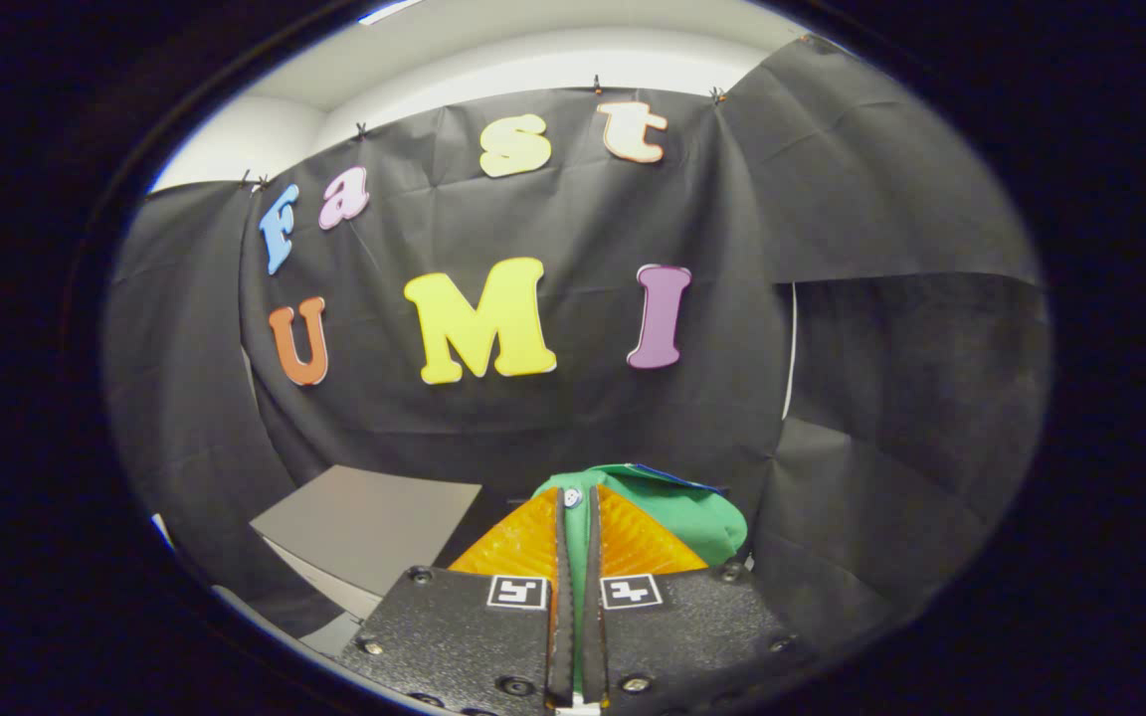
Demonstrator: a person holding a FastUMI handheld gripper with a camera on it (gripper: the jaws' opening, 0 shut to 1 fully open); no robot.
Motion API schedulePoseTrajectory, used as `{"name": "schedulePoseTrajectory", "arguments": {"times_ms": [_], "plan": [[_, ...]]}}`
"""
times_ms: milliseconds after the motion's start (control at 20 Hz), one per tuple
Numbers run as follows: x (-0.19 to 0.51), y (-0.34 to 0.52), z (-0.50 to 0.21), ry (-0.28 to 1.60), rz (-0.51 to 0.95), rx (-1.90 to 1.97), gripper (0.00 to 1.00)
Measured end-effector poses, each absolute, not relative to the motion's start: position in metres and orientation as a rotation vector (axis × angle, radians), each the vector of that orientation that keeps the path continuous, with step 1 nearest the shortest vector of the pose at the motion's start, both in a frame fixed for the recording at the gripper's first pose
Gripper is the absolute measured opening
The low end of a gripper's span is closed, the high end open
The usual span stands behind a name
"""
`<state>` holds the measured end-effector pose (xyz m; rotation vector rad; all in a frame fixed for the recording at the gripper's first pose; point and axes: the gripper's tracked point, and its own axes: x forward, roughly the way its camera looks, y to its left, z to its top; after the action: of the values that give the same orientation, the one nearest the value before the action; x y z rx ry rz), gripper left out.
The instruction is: Put the clothes into the washing machine and then close the washing machine lid.
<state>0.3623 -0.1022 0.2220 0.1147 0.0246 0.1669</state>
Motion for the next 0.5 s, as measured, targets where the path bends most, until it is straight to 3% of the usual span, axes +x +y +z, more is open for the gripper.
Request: {"name": "schedulePoseTrajectory", "arguments": {"times_ms": [500], "plan": [[0.481, -0.1, 0.103, 0.26, 0.268, 0.092, 0.07]]}}
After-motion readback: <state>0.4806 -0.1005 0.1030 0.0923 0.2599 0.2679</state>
